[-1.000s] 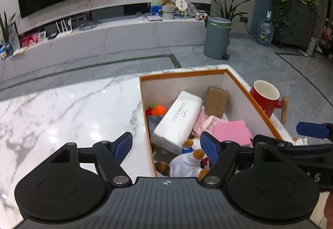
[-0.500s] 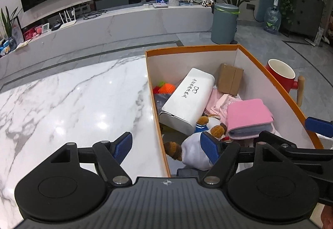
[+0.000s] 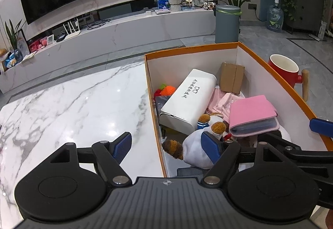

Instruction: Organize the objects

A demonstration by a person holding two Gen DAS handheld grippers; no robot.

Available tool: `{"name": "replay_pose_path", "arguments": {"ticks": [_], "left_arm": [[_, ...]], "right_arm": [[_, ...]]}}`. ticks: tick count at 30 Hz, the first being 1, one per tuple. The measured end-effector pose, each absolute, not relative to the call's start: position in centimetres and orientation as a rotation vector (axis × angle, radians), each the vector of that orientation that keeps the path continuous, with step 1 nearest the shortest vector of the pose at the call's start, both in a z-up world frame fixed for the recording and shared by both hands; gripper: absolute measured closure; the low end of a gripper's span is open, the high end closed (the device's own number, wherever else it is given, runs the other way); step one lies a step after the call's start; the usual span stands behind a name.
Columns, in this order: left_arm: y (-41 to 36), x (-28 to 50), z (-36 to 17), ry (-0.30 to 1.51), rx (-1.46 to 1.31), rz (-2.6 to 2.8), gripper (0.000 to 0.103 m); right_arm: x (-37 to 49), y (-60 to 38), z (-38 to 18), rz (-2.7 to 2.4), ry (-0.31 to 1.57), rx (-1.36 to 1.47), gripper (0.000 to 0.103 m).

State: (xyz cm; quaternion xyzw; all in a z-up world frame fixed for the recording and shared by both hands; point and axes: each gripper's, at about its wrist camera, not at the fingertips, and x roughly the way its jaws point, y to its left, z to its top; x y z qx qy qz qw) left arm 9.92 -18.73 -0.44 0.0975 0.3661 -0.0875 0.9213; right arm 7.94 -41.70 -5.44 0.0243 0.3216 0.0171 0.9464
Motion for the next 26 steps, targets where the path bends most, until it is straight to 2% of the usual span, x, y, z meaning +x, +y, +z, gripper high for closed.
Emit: {"name": "replay_pose_path", "arguments": {"ticks": [26], "left_arm": [[-18.87,9.66,-0.66,0.744,0.195,-0.165,0.015]], "right_arm": [[7.55,-41.87,-5.46,0.037,0.648,0.06,0.013]]}}
